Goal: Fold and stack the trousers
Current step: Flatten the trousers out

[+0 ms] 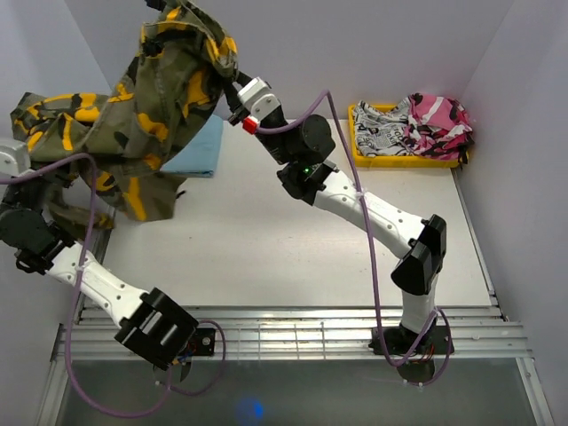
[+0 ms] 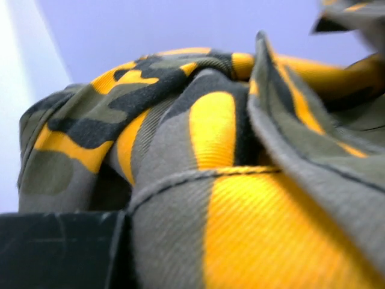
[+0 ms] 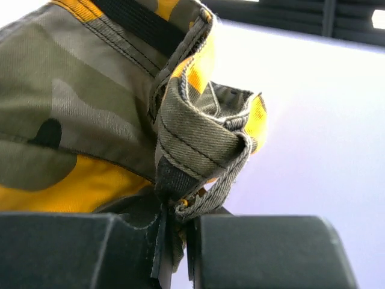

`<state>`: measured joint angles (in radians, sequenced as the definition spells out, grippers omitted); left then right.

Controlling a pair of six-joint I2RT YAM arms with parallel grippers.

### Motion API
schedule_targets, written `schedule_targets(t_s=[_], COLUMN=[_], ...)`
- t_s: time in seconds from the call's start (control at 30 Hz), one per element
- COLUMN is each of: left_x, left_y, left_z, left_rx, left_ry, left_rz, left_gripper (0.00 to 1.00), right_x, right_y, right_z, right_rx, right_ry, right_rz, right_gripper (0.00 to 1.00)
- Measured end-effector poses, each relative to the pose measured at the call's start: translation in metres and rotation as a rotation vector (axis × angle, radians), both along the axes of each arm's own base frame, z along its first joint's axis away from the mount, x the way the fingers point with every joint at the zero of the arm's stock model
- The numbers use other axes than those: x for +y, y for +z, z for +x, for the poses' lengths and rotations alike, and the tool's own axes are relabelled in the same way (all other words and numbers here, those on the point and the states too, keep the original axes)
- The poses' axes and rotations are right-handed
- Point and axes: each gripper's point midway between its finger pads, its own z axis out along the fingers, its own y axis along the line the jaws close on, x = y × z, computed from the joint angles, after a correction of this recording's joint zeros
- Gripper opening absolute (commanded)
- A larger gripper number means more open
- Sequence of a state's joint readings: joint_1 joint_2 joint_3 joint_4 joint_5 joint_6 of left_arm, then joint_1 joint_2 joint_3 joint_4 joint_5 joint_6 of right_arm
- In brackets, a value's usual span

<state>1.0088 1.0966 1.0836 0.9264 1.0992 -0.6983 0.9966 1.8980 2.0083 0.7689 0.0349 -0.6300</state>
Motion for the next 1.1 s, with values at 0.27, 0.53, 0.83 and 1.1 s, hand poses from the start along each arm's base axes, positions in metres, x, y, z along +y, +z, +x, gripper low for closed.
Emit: schedule_targets(t_s=[0.27,0.53,0.83,1.1], left_x=[-0.076,-0.16,-0.19,-0.193], left_y=[-0.05,-0.201,-0.251,-0.262], left_z=[-0.003,-0.001,0.01,0.096], left_rx=[0.074,0.389,0.604,0.774], left_ry=[-0.217,-0.719,-0.892,-0.643], left_rz=[0.188,0.073,-0.141,-0.021], left_gripper=[0.0,0.5,0.98,0.98], right_x=[-0.121,-0.29,-0.408,-0.418], right_y=[-0.091,-0.247,-0.383,-0.402], right_z=[0.045,0.011,-0.047,-0.065], right_rx=[0.302,0.647,0.775,0.767], right_ry=[-0.19,-0.369,-0.769,-0.811], right_rz=[-0.082,-0.221,-0.478,-0.811], right_gripper=[0.08,0.08,0.7,0.9])
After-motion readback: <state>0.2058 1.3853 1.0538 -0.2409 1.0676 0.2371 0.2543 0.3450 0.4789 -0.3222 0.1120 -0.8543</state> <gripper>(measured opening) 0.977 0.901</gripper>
